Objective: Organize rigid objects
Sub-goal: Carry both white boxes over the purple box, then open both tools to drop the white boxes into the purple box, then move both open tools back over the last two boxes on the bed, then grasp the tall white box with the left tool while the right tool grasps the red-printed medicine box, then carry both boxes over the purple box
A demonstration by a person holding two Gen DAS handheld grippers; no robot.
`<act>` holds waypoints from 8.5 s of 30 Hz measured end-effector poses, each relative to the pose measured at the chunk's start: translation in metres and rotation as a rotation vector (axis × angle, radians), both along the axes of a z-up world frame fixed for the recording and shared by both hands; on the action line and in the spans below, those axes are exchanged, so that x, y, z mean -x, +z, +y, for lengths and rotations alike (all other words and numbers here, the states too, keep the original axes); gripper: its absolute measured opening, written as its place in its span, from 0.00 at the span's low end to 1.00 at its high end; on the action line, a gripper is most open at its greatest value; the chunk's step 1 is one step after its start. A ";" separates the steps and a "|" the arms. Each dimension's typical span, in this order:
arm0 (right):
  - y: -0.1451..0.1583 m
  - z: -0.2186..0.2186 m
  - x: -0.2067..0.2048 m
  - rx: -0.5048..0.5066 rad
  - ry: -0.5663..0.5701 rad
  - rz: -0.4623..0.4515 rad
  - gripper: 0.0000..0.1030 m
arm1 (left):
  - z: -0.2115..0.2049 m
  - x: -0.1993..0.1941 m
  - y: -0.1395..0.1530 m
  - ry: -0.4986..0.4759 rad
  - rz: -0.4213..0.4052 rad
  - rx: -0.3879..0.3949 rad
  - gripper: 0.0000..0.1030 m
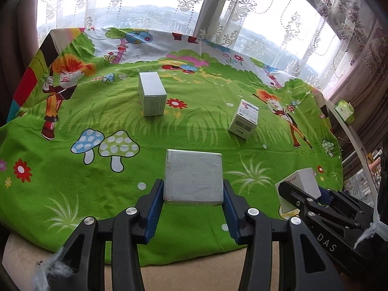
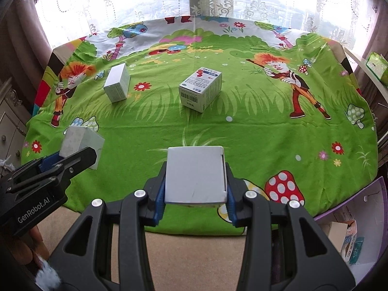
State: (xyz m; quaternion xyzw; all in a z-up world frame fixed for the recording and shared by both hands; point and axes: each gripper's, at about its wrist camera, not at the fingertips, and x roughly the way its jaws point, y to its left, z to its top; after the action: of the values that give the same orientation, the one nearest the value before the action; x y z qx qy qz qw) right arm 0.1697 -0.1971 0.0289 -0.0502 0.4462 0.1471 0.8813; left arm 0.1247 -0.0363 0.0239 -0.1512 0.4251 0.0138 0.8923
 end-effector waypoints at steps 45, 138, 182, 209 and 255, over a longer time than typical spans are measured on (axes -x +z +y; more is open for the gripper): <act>0.008 -0.168 0.057 -0.014 -0.241 0.001 0.43 | -0.163 0.028 0.020 -0.386 -0.001 -0.067 0.46; 0.047 -0.125 -0.016 0.001 -0.180 -0.082 0.64 | -0.058 -0.047 0.043 -0.304 -0.048 -0.090 0.58; -0.024 0.044 -0.154 -0.010 -0.157 0.031 0.69 | 0.081 -0.169 -0.033 0.202 0.051 -0.097 0.61; -0.023 0.033 -0.115 0.039 -0.114 0.038 0.43 | 0.044 -0.113 -0.025 0.081 0.057 -0.030 0.36; 0.041 -0.230 0.100 0.040 -0.415 -0.017 0.43 | -0.232 0.045 0.045 -0.573 -0.067 -0.021 0.36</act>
State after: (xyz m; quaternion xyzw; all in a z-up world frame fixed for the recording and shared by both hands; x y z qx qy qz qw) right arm 0.0701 -0.4270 0.0701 0.0239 0.4422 -0.0469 0.8954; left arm 0.0797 -0.2684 0.0692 -0.0162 0.4207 -0.2393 0.8749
